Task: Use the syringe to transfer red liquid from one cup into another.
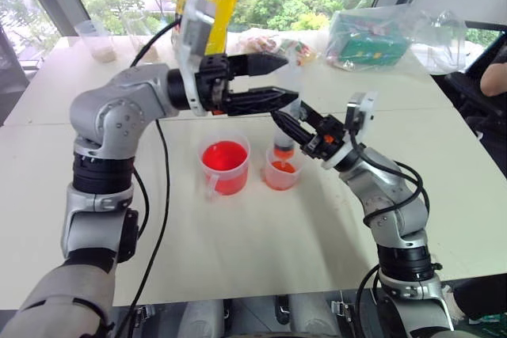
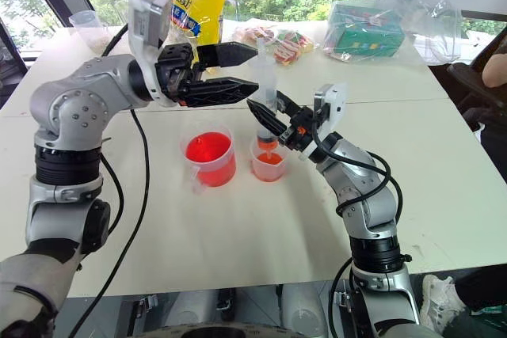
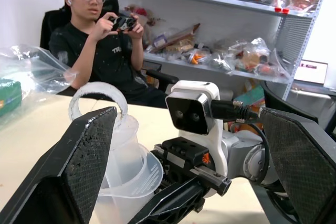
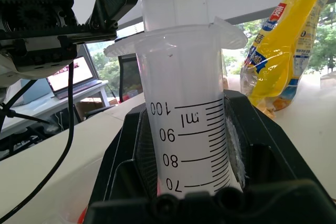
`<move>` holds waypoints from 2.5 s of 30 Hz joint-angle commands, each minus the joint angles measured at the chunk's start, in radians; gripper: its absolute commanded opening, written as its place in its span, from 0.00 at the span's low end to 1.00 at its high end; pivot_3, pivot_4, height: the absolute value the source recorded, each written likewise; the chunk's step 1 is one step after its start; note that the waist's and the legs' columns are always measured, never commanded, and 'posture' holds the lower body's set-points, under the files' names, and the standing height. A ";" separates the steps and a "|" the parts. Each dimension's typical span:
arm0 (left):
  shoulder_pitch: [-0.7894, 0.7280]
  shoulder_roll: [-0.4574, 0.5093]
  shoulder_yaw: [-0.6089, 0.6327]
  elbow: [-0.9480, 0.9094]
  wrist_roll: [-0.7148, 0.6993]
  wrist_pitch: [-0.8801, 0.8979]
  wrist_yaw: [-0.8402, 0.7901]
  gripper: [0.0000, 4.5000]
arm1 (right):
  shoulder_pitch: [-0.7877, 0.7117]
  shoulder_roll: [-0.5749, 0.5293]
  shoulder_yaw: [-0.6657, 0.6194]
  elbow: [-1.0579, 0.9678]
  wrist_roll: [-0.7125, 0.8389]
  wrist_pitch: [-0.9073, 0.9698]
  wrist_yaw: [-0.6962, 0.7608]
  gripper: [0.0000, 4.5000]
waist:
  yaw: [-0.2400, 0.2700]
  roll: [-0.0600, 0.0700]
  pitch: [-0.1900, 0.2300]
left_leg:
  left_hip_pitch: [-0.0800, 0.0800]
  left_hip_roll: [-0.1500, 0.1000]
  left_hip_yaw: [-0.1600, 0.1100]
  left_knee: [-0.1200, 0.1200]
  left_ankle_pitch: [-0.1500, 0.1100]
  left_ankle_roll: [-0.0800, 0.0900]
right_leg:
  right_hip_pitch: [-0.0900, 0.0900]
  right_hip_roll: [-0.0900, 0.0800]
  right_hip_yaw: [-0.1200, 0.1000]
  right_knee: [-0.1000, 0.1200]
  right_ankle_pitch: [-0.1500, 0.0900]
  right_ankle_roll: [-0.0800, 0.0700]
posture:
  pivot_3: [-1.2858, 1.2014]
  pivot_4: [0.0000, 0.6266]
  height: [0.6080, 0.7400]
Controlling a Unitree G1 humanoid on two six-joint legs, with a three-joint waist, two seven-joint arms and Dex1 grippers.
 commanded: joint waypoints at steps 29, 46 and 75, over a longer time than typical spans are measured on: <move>-0.065 -0.048 -0.089 0.136 0.175 -0.129 -0.117 0.01 | 0.001 -0.026 -0.005 -0.062 0.013 -0.014 0.004 0.31 | 0.001 0.000 0.000 | 0.000 0.000 0.000 0.000 0.000 0.000 | 0.000 0.000 0.000 0.000 0.000 0.000 | 0.52 0.24 1.00; -0.029 -0.061 -0.142 0.184 0.254 -0.179 -0.177 0.01 | -0.060 -0.059 -0.054 -0.142 0.084 0.063 -0.027 0.31 | 0.001 0.000 0.000 | 0.000 0.000 0.000 0.000 0.000 0.000 | 0.000 0.000 0.000 0.000 0.000 0.000 | 0.52 0.24 1.00; -0.077 0.087 0.067 0.210 0.188 -0.128 -0.118 0.92 | 0.001 -0.057 -0.032 -0.150 0.126 0.101 -0.046 0.31 | -0.003 0.000 0.000 | 0.000 0.001 0.000 0.000 0.000 0.000 | 0.000 0.001 0.000 0.000 0.000 0.000 | 0.52 0.24 1.00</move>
